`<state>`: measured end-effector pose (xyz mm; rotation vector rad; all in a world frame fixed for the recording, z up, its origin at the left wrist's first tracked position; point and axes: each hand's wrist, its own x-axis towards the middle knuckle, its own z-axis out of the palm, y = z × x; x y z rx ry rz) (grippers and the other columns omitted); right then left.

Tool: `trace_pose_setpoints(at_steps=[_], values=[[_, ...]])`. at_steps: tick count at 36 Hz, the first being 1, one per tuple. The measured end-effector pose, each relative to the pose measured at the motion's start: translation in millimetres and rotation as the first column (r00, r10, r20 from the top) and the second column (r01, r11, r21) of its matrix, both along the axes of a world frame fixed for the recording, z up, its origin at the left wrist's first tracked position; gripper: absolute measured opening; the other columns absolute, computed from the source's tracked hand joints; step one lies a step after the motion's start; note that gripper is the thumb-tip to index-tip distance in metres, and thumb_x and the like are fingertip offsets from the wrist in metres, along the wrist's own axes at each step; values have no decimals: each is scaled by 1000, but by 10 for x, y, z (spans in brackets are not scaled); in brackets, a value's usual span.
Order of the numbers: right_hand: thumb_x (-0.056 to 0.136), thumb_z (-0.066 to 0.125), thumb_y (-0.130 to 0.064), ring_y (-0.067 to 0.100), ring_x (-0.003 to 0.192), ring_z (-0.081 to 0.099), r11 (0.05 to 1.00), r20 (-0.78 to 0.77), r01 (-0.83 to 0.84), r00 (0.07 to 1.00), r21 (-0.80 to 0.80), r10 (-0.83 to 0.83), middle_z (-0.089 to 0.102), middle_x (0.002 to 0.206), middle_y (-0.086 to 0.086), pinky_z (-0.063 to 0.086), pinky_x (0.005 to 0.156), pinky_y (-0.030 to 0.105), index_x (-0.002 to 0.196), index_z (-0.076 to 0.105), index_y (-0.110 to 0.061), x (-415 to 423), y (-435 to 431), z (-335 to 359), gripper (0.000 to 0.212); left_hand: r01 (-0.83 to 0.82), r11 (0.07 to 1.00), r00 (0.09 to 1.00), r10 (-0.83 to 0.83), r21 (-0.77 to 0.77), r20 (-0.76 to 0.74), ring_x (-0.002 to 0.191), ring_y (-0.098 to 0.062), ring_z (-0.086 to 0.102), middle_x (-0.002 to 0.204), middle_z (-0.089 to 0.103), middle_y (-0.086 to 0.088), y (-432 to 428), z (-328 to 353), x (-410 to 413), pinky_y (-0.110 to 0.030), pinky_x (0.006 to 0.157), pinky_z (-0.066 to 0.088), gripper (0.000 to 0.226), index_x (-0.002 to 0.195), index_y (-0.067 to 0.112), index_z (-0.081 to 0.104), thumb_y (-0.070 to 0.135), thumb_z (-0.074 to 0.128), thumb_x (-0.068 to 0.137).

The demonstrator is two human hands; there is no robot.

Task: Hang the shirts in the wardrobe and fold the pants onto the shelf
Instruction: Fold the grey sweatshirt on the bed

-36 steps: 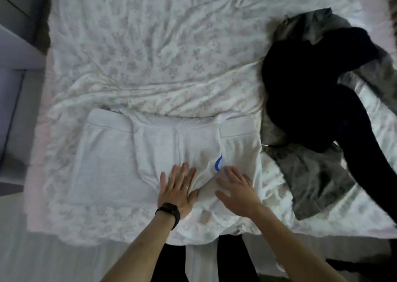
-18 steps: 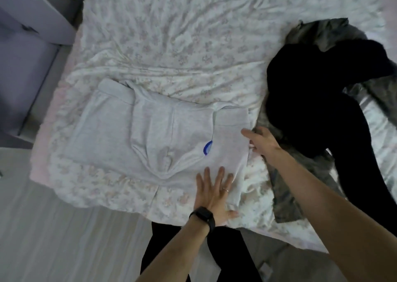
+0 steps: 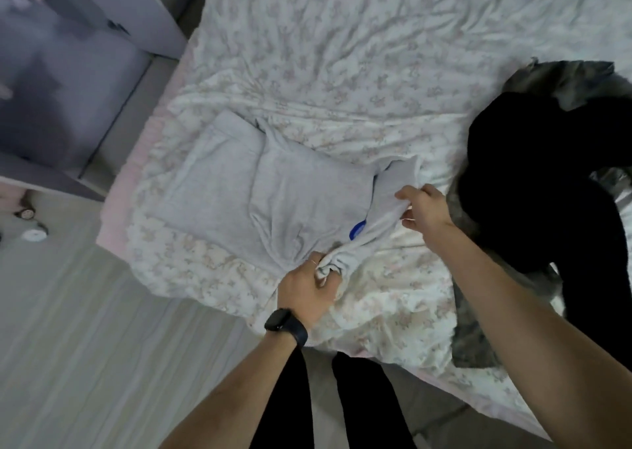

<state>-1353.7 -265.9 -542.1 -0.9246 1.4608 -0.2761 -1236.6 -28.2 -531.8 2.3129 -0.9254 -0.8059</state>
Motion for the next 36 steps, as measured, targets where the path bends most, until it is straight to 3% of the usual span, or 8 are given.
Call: trace_pose_setpoints(at_steps=[3,8,17,21,26,31,34,36], values=[[83,72,-25,16,52,64,998,76,-51,996,-31,53,63,80,5,52,57,32,86,48,-18,440,74,294,25,-173,984,985,172,-52,-27,59,-20,57,55,55,9,125,134,330,-33,57,46,13,85,35,59,42,53,77],[83,75,-26,12,54,69,979,91,-166,980,-119,177,69,81,5,52,55,28,87,53,-19,1288,176,659,24,-363,926,932,362,-103,-35,61,-4,58,69,63,22,344,304,924,-20,50,41,11,90,46,53,44,52,80],[80,78,-28,7,54,69,861,-77,-448,893,-242,443,74,76,2,50,48,22,91,67,-15,2818,430,724,20,-438,898,898,435,35,69,68,-20,62,71,64,5,684,217,1999,-37,62,53,17,115,29,53,35,48,99],[79,77,-37,20,80,72,765,-199,-587,810,-267,552,74,75,-1,57,75,35,88,69,-15,3414,554,559,25,-428,891,902,411,153,130,65,-25,58,72,60,2,815,74,2438,-34,56,43,16,113,28,47,36,40,101],[77,74,-39,24,90,69,725,-345,-650,750,-228,564,72,74,-3,55,76,37,76,65,-20,4010,649,226,22,-374,887,927,361,271,98,63,-17,51,78,56,11,909,-92,2956,-32,56,39,19,116,30,43,37,32,101],[88,61,-60,34,116,58,669,-481,-731,639,-135,600,73,106,8,41,106,44,105,72,-17,4453,657,-99,47,-260,882,956,294,392,-28,113,-21,56,133,51,2,892,-300,3432,-39,88,52,40,142,27,36,32,35,102],[97,55,-54,29,126,56,608,-485,-777,599,-161,637,65,133,6,38,112,42,134,62,-19,4508,753,-128,51,-326,915,944,328,238,34,129,-20,42,147,39,3,816,-332,3514,-36,105,42,52,150,25,36,21,41,98],[99,58,-43,17,122,58,639,-405,-722,686,-267,605,66,132,-1,40,104,22,136,62,-21,4354,900,-51,43,-305,951,950,299,58,94,136,-21,38,151,39,3,748,-290,3450,-36,113,36,57,150,25,38,21,42,93]])
